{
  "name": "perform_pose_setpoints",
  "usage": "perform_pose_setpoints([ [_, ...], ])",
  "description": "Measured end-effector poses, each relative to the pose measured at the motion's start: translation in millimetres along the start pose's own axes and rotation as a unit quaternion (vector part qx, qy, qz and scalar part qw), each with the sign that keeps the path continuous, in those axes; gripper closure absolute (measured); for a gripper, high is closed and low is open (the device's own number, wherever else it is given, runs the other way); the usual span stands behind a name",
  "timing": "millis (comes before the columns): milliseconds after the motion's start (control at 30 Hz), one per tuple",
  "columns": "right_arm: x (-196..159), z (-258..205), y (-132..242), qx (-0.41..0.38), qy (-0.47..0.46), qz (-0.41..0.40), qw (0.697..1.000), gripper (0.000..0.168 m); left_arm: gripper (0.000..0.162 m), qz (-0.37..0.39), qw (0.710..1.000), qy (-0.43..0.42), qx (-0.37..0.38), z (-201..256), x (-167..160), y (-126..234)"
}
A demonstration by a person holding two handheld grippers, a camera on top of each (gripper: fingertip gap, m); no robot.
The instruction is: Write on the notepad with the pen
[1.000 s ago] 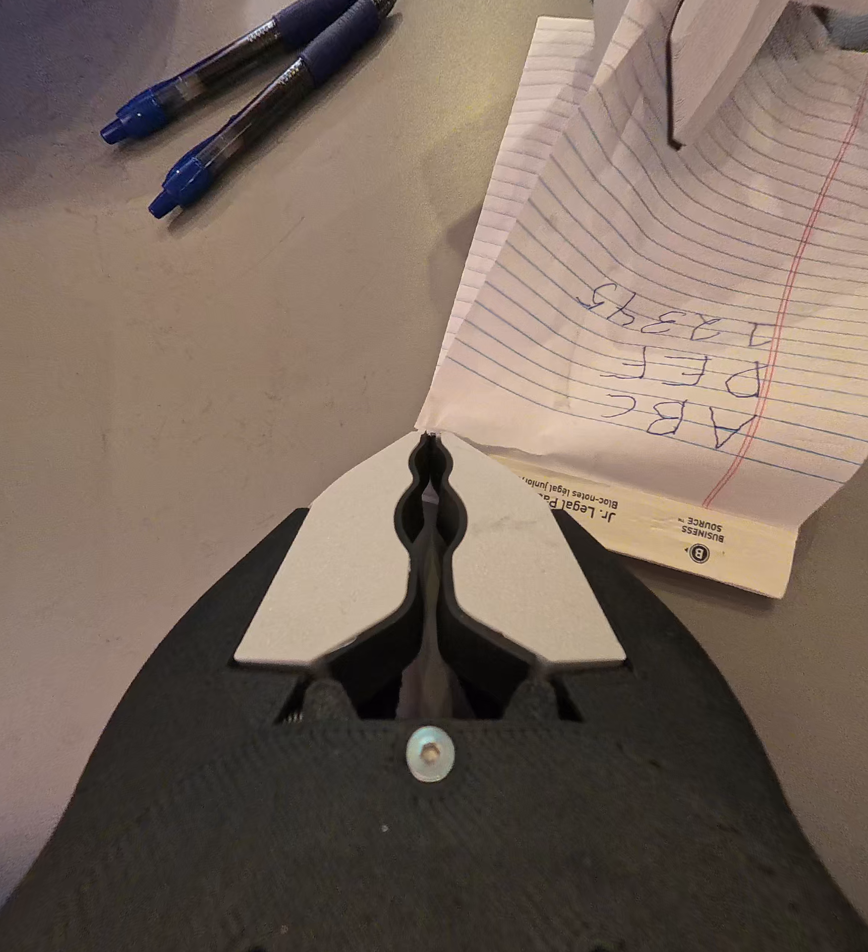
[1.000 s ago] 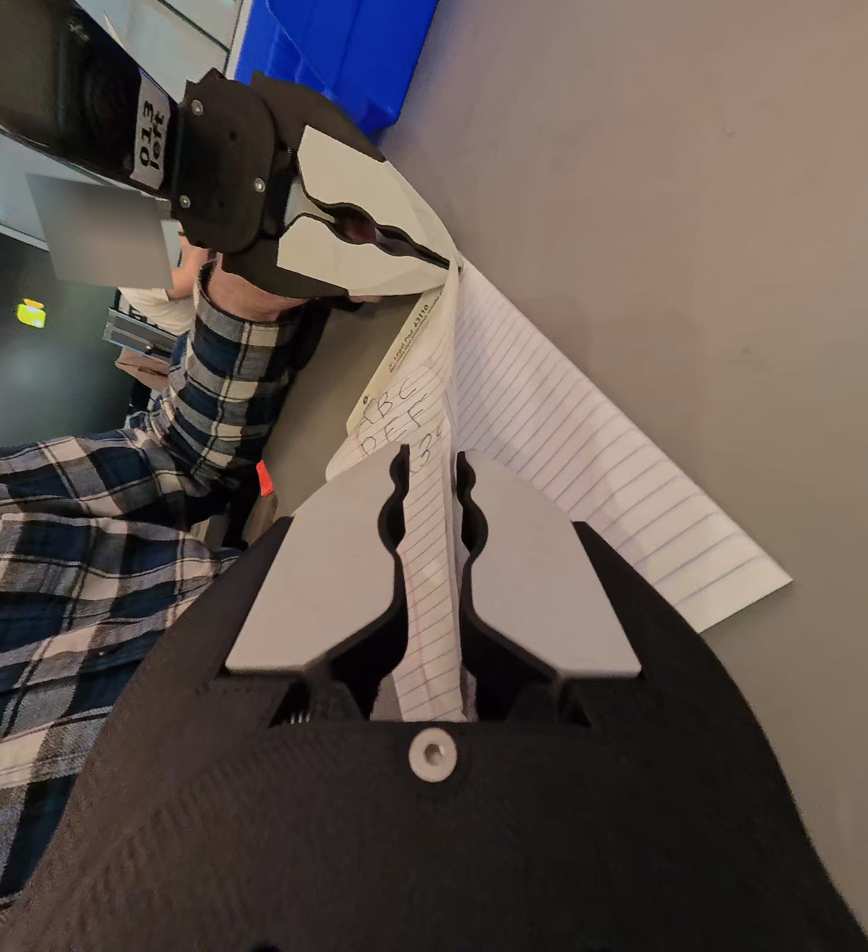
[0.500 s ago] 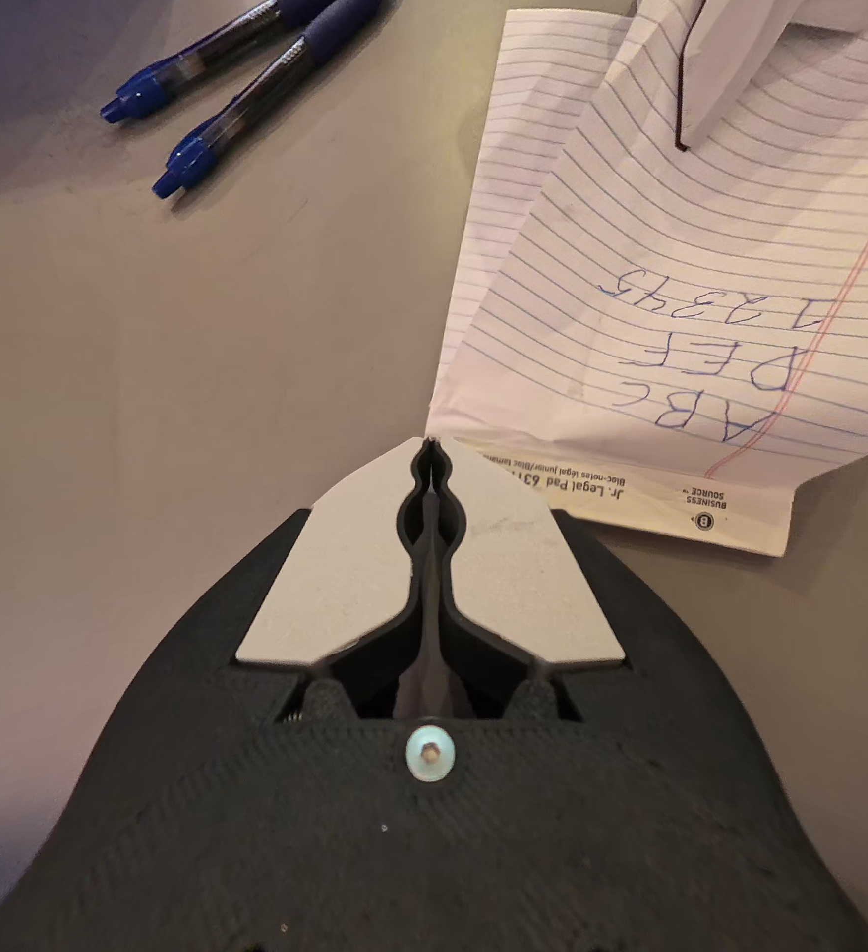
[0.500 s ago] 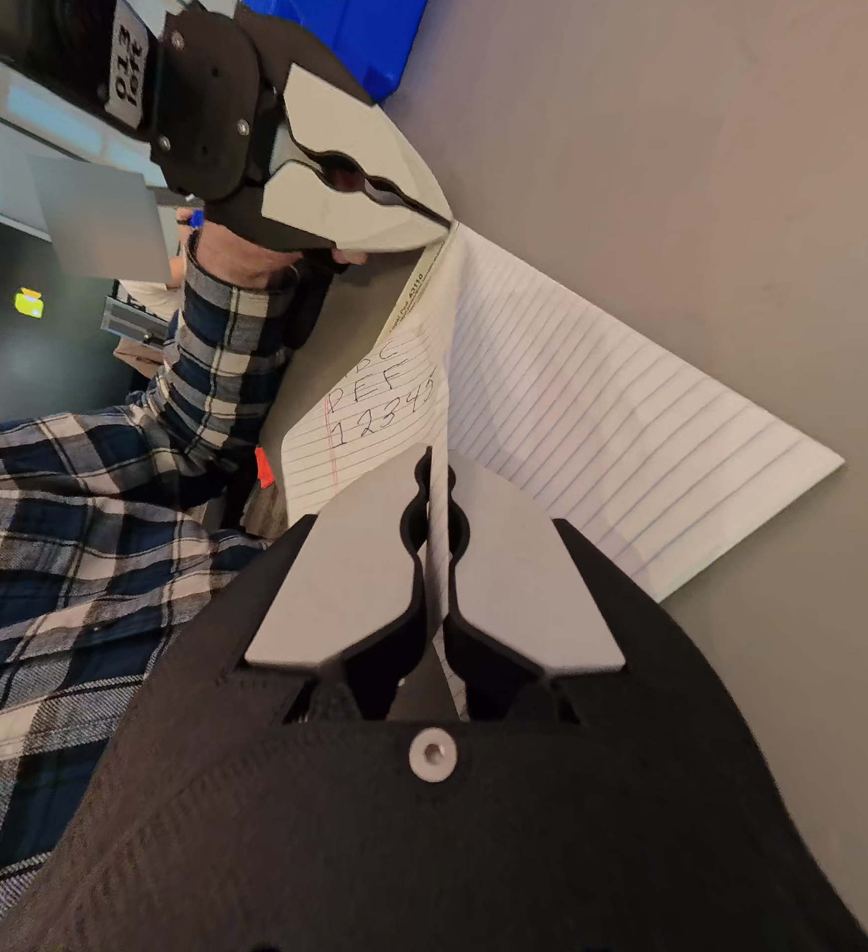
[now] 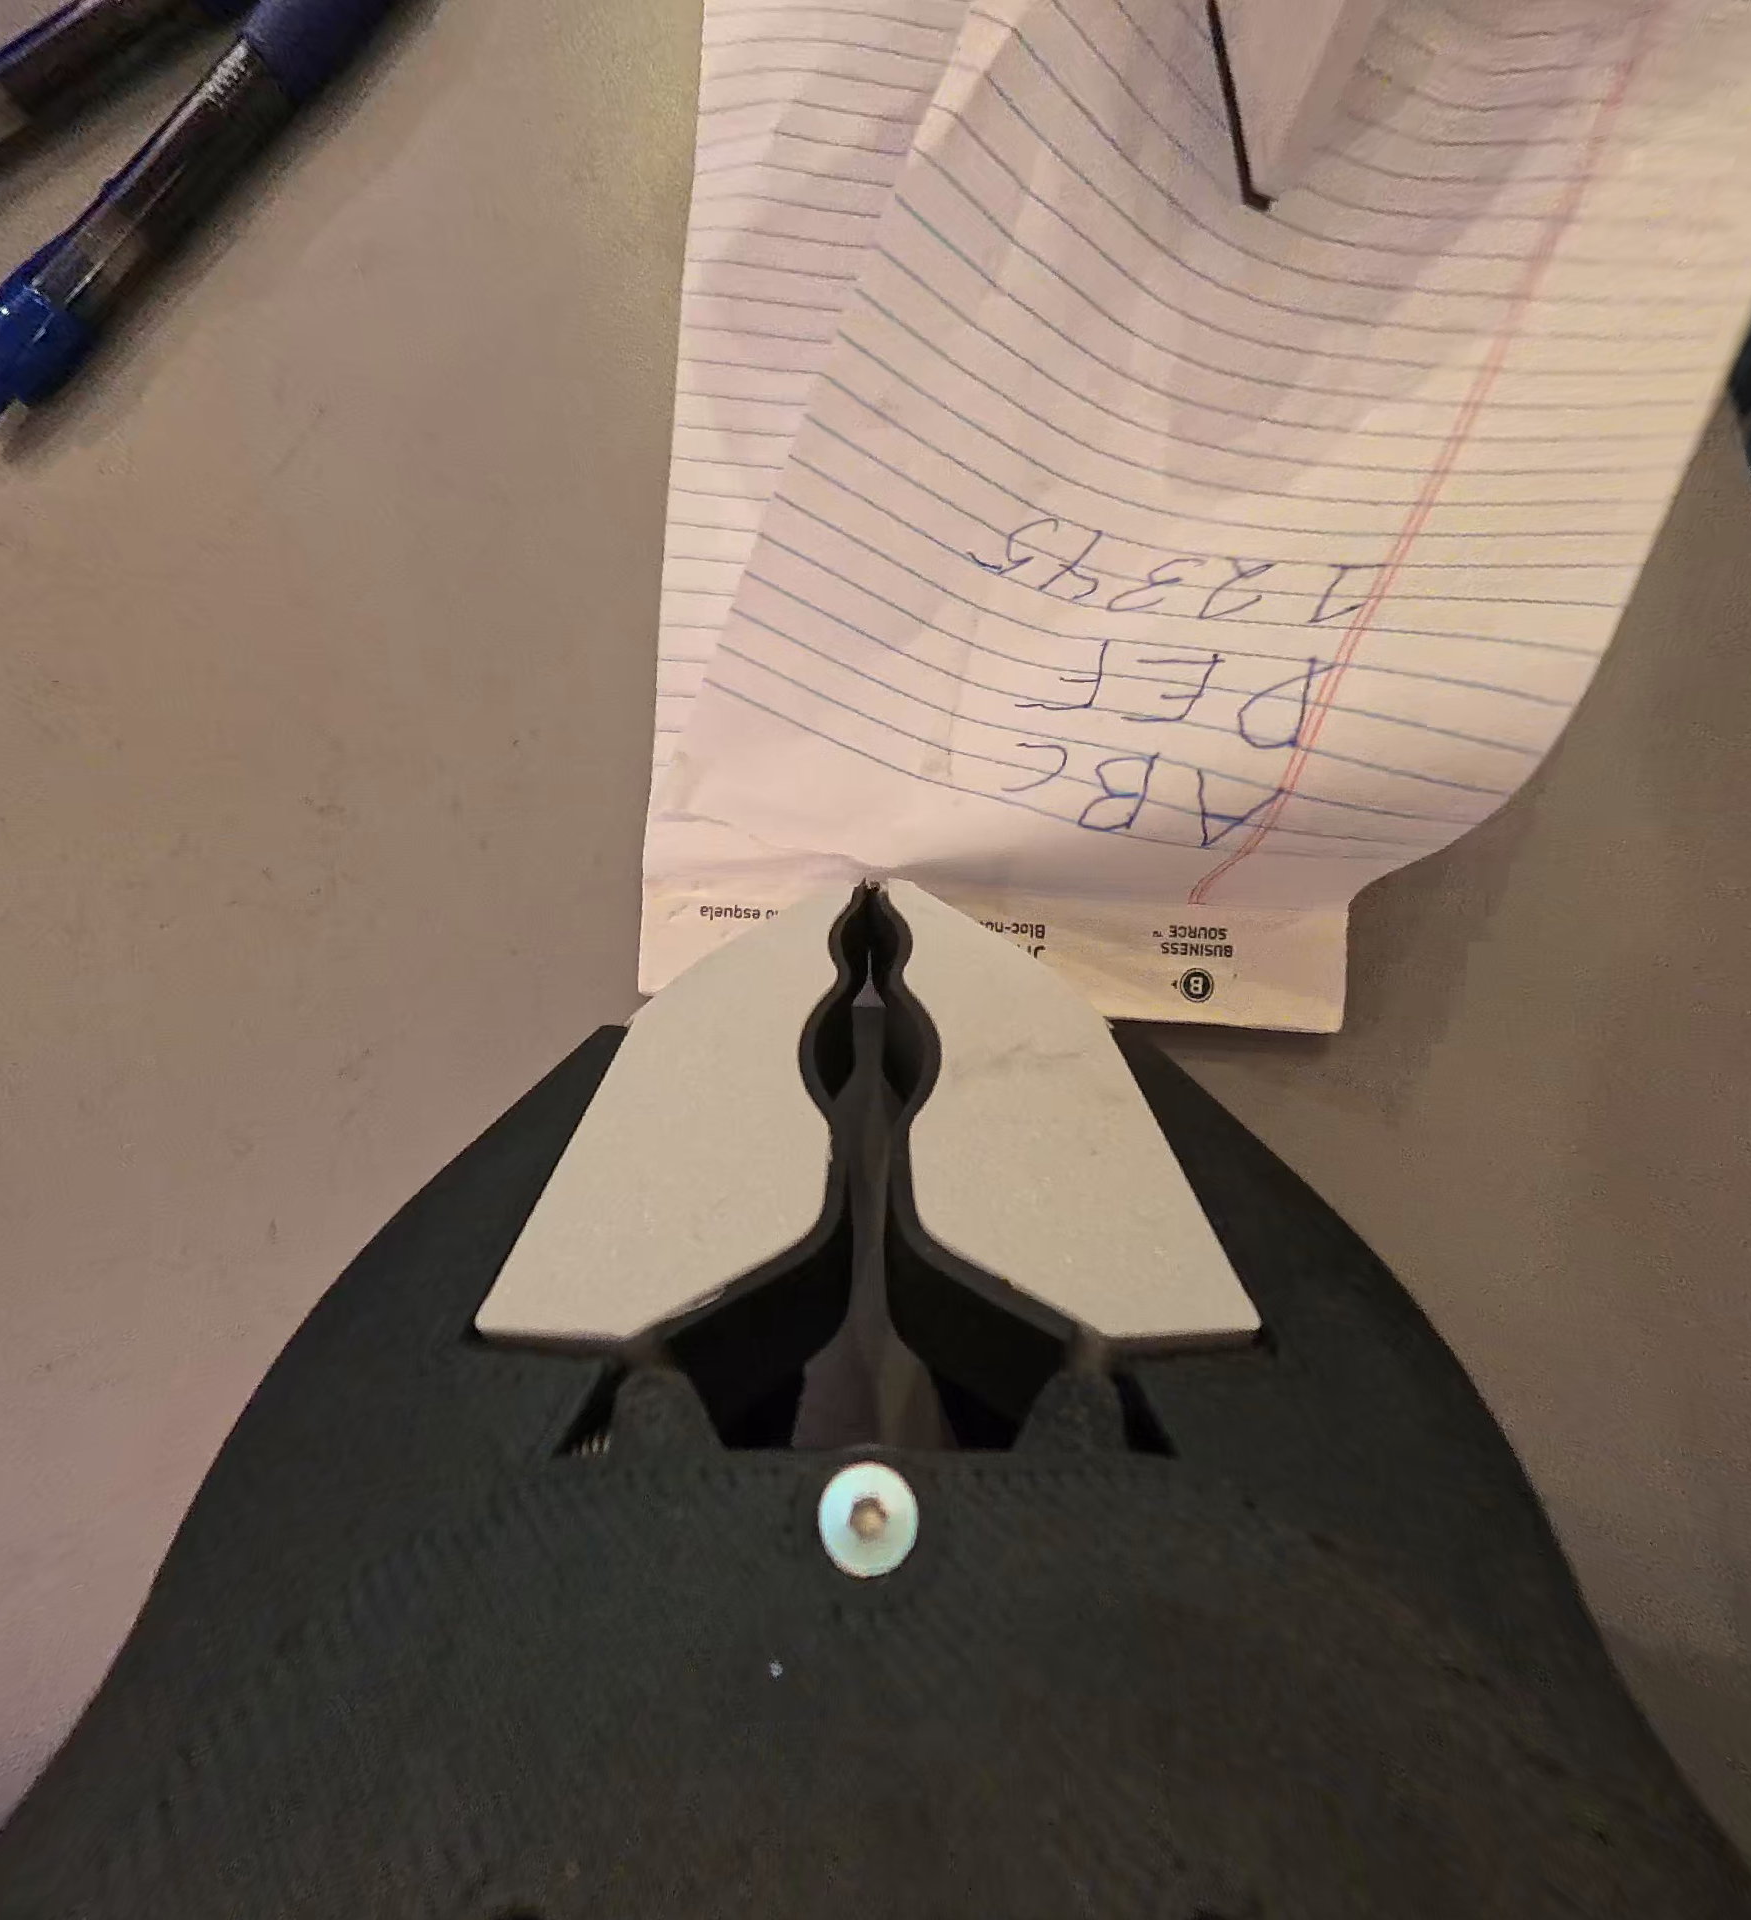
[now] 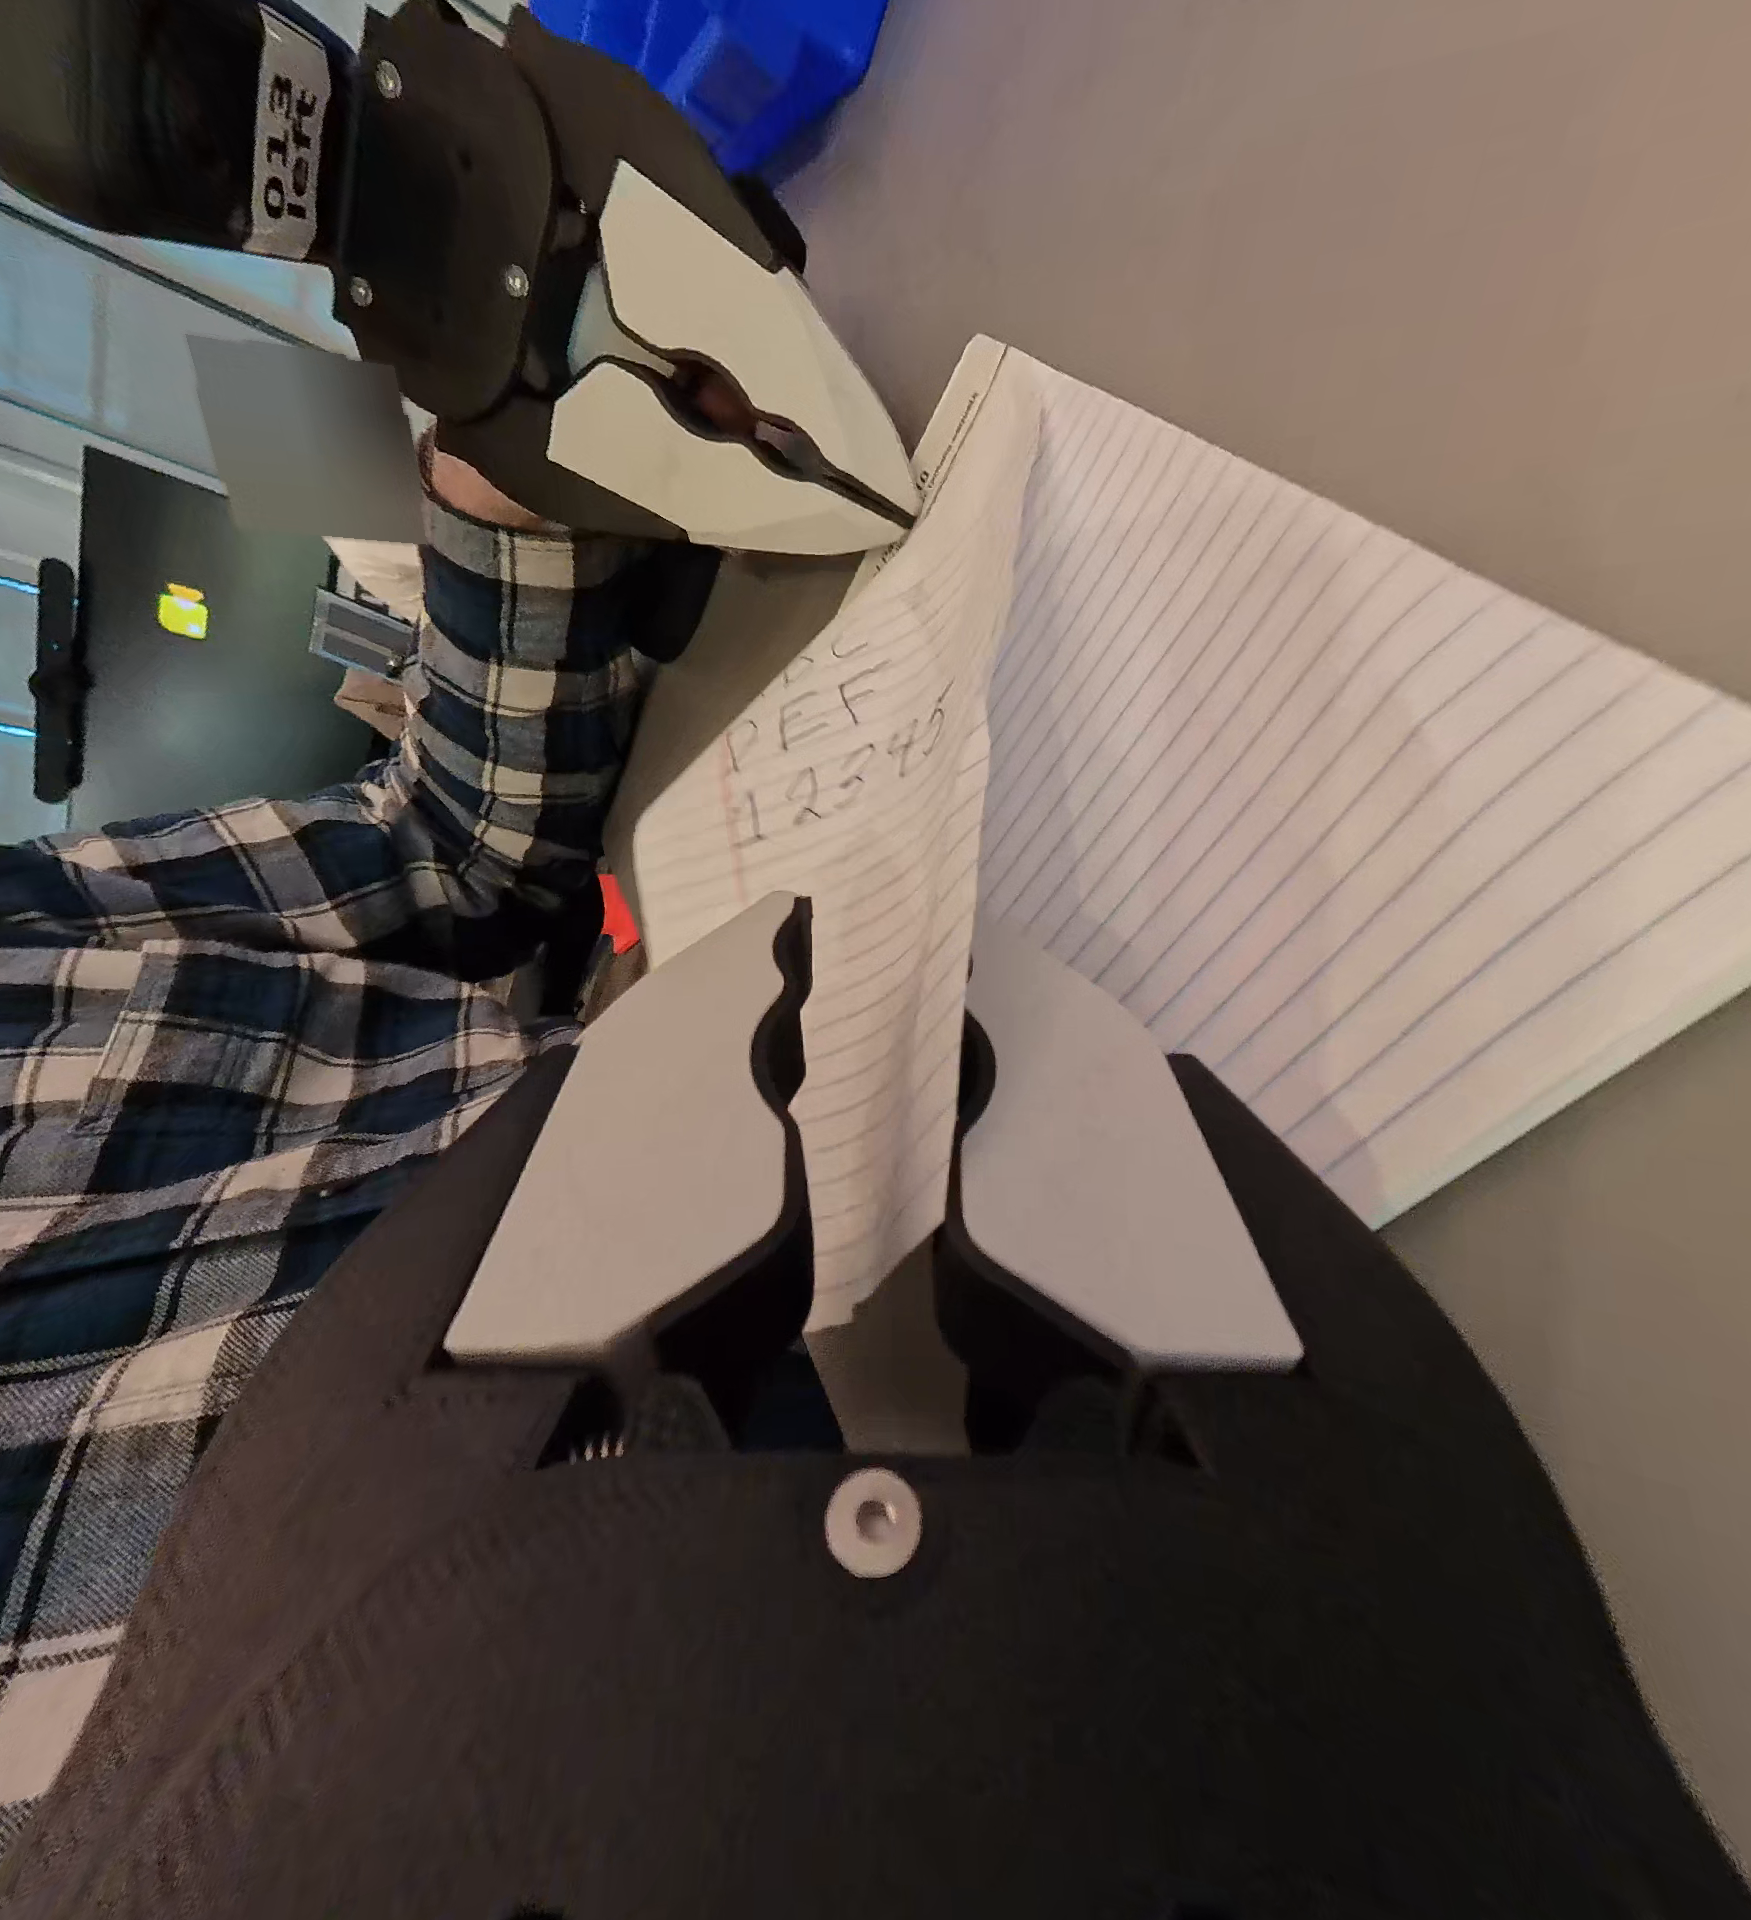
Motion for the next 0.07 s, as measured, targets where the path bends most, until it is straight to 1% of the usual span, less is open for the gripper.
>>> perform_pose_setpoints([
  [33, -1.8, -1.1, -0.2, 0.002, -0.001, -0.001, 1.0, 0.147, 0.162, 0.001, 1.0, 0.003, -0.001, -0.1, -0.1, 0.0],
  [67, -3.6, -1.9, -0.4, 0.003, -0.002, -0.002, 1.0, 0.155, 0.162, 0.003, 1.0, 0.003, -0.001, -0.2, -0.5, -0.1],
])
Point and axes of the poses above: each gripper's, where its closed fingertips meet, y back along the fingers, x out of its top, z = x × y across the jaws, the point moved 8 cm from there along y, back along the fingers, and after that the axes turned 14 degrees about y, right-handed, at the moved point
